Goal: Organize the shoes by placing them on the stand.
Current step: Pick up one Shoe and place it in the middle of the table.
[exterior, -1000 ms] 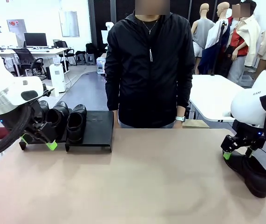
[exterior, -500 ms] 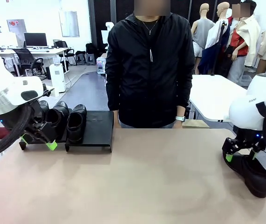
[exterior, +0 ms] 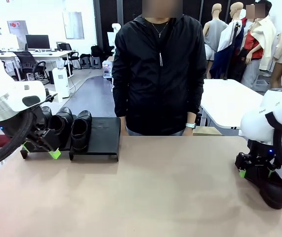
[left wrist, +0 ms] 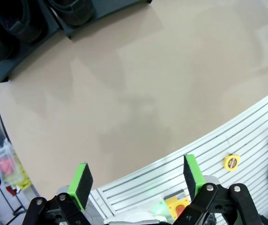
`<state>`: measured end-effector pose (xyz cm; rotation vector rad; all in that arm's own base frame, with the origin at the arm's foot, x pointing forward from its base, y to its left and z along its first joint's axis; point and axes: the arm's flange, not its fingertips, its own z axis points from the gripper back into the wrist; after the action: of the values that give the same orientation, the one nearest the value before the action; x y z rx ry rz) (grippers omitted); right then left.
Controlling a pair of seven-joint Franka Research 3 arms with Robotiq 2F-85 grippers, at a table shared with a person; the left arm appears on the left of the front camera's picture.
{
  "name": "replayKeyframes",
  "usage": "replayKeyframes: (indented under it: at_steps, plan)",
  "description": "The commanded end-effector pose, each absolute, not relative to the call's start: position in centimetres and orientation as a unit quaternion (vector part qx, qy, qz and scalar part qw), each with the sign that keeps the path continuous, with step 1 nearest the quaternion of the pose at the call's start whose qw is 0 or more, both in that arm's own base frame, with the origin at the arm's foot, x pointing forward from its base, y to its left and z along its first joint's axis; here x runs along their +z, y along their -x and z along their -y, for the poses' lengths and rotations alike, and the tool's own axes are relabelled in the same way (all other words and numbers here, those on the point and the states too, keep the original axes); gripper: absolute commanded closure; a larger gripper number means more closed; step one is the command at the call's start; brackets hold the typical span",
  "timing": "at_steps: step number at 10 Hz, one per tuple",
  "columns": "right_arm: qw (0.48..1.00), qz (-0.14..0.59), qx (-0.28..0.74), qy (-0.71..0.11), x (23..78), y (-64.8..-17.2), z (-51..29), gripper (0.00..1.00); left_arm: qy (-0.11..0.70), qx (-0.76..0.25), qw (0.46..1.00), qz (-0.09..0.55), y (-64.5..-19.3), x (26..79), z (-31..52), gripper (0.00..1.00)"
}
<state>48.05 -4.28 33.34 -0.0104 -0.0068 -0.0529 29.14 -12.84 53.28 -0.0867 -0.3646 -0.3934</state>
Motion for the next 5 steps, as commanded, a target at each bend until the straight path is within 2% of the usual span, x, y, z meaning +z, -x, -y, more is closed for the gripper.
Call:
replayKeyframes:
  at_steps: [1, 2, 5]
  plan:
    - [0.999, 0.009, -0.037, -0.011, 33.91, -48.38, 4.11, 0.59, 0.05, -0.187, 0.964, 0.181, -29.05, 53.36, 12.87, 0.0]
    - [0.999, 0.005, -0.035, -0.014, 33.97, -48.24, 4.14, 1.0, 0.05, -0.187, 0.964, 0.181, -29.05, 53.36, 12.87, 0.0]
    - [0.999, -0.005, -0.032, -0.021, 33.97, -48.06, 4.03, 1.0, 0.05, -0.187, 0.964, 0.181, -29.05, 53.36, 12.87, 0.0]
